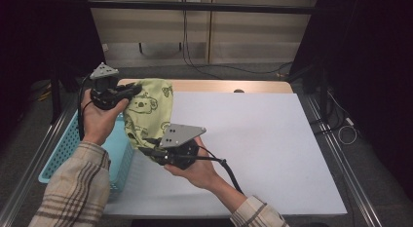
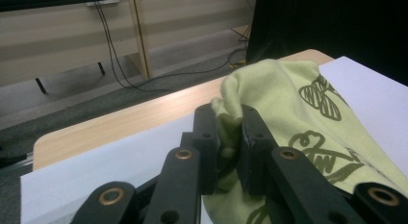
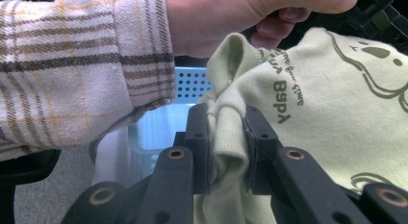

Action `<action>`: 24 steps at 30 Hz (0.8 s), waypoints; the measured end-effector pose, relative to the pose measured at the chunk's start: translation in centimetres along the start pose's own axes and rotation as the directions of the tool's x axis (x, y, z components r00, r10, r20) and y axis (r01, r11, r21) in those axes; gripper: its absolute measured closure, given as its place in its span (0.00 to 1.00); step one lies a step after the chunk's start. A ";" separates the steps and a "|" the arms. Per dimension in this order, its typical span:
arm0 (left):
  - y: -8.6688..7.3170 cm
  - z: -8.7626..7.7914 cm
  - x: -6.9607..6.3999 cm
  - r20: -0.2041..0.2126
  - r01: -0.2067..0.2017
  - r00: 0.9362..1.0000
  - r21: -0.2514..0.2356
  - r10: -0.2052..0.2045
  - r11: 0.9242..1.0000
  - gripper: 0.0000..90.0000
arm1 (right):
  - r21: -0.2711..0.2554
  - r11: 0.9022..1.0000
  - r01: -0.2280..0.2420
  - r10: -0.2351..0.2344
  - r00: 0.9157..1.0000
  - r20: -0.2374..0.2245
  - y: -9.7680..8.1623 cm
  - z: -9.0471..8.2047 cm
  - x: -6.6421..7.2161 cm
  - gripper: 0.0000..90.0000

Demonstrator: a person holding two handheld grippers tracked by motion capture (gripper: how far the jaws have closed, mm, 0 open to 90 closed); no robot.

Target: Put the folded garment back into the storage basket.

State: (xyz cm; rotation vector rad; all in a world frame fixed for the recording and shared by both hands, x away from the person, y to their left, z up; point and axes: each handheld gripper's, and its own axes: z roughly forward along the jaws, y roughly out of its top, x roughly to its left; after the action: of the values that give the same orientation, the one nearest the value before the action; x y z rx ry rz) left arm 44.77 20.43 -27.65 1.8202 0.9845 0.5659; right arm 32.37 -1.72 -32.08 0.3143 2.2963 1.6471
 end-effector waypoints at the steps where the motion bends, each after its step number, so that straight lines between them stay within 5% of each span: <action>1: 0.0 -0.1 0.1 -0.002 -0.002 1.000 0.001 0.002 1.000 0.89 | -0.002 1.000 -0.001 0.001 1.000 -0.001 0.1 0.2 0.0 0.84; 24: -1.2 -1.6 3.0 -0.045 0.045 0.998 -0.006 -0.045 0.999 0.89 | 0.000 1.000 0.005 -0.005 0.999 -0.032 0.9 2.8 0.0 0.84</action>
State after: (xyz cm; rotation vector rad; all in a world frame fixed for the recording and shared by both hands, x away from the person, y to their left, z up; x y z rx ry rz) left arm 44.84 23.98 -28.10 1.7831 1.0504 0.5837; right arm 33.43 1.05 -32.02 0.2837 2.3185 1.6618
